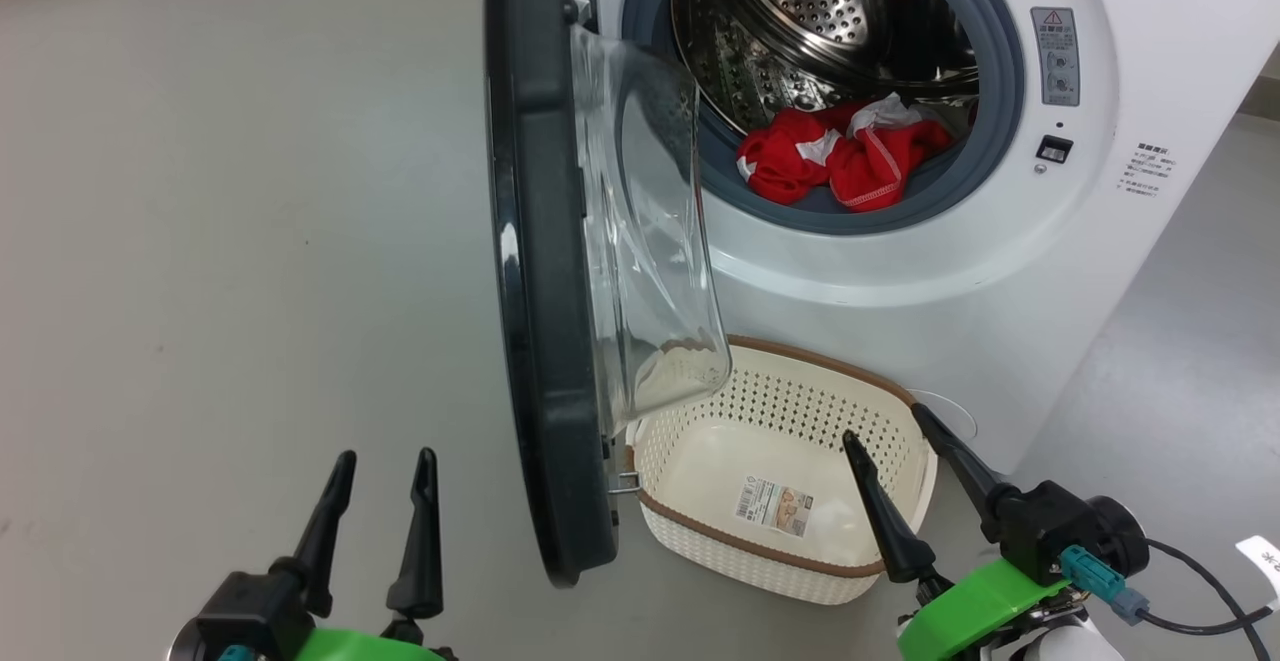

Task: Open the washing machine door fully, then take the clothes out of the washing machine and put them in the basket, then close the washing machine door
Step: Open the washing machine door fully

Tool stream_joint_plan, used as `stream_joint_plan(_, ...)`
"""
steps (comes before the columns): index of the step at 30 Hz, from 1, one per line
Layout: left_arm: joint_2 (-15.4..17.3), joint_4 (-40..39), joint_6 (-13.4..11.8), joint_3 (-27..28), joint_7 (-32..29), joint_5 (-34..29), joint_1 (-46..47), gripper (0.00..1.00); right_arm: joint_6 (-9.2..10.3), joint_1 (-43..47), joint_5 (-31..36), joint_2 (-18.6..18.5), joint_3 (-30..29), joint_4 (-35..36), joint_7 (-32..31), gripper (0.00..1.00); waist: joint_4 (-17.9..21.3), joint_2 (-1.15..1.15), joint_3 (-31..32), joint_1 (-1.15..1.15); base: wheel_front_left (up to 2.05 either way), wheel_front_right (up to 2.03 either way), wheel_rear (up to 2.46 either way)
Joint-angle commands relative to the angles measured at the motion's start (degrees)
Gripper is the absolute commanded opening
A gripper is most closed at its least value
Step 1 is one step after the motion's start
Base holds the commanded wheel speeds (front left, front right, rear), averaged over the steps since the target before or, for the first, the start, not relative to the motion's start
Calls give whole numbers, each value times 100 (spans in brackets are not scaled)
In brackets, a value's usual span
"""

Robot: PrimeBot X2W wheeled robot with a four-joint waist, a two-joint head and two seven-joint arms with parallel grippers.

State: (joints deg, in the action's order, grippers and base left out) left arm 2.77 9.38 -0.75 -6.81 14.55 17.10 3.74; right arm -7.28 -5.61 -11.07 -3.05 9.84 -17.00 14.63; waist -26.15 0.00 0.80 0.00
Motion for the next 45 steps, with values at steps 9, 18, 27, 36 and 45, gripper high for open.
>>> stream_joint_plan(9, 33, -241, -42, 268, 45, -136, 90, 100, -21, -3, -131, 16, 98, 304, 37, 100, 56, 0, -61, 0, 0, 0, 0)
stream_joint_plan(18, 22, -246, -48, 271, 45, -159, 58, 100, -21, 17, -104, 17, 71, 352, 37, 100, 39, 0, -59, 0, 0, 0, 0)
stream_joint_plan(27, 20, -157, -9, 248, 45, -214, 90, 0, -21, 18, -140, 17, 68, 345, 37, 100, 12, 0, -14, 0, 0, 0, 0)
stream_joint_plan(36, 137, -421, 62, 114, 44, -413, 416, 0, -21, 26, -183, 17, 86, 305, 37, 100, -6, 0, 12, 0, 0, 0, 0)
stream_joint_plan(45, 217, -1147, 60, 20, -74, -511, 1046, 0, -21, 9, -147, 17, 103, 248, 37, 100, -2, 0, 27, 0, 0, 0, 0)
